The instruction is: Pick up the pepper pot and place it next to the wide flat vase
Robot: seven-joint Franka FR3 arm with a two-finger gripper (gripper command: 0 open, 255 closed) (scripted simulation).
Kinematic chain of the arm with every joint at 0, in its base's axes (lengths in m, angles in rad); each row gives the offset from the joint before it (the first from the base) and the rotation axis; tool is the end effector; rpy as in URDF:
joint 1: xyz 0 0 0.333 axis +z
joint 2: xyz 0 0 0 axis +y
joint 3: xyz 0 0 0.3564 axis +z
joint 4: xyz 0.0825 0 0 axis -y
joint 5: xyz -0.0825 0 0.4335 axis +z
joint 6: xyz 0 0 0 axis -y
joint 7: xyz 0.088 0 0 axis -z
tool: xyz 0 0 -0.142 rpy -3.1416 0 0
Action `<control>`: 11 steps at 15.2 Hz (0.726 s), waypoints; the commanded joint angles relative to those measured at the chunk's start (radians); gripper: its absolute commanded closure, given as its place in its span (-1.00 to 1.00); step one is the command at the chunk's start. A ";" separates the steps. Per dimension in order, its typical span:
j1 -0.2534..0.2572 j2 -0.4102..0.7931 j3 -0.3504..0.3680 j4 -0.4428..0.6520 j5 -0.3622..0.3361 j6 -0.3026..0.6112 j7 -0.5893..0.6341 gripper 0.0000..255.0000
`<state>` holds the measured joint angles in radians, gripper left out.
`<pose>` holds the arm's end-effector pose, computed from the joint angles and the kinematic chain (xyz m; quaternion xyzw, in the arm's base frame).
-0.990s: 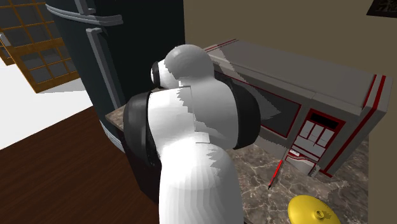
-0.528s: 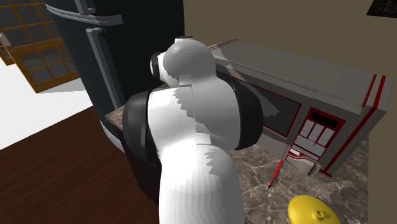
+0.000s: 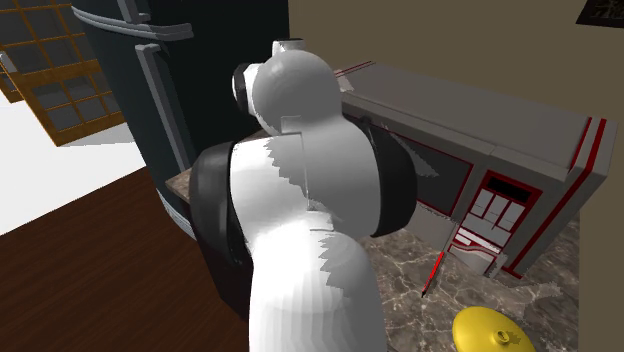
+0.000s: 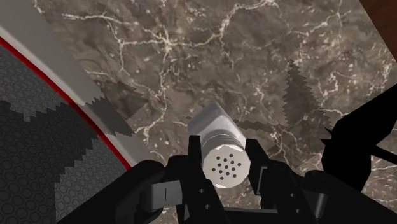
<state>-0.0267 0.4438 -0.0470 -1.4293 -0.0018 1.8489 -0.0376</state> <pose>0.7488 -0.0502 0.4254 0.9997 -0.0156 -0.0125 0.0103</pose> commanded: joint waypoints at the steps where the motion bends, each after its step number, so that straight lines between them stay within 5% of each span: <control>1: -0.002 -0.004 -0.002 0.028 -0.001 -0.028 -0.001 1.00; 11: -0.003 -0.002 -0.002 0.166 -0.001 -0.163 -0.003 1.00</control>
<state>-0.0293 0.4401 -0.0489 -1.2784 -0.0025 1.6997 -0.0393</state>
